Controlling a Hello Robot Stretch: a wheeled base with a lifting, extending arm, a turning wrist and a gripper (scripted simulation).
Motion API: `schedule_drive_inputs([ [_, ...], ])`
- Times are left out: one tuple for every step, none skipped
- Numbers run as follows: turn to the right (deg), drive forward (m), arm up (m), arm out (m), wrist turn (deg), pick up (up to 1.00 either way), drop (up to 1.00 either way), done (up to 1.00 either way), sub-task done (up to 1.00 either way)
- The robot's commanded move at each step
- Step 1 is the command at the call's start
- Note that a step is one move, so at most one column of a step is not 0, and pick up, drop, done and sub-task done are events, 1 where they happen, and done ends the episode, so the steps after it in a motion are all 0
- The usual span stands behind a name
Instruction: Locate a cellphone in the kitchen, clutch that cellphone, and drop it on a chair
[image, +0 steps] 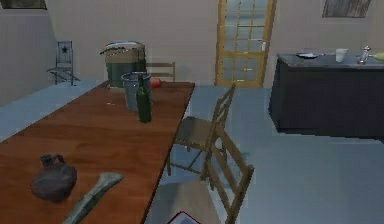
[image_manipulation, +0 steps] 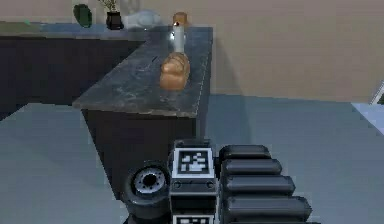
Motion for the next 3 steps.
schedule_drive_inputs([
  [-45.0, 0.00, 0.00, 0.00, 0.0, 0.00, 0.00, 0.00, 0.00],
  [-45.0, 0.00, 0.00, 0.00, 0.0, 0.00, 0.00, 0.00, 0.00],
  [-45.0, 0.00, 0.00, 0.00, 0.0, 0.00, 0.00, 0.00, 0.00],
])
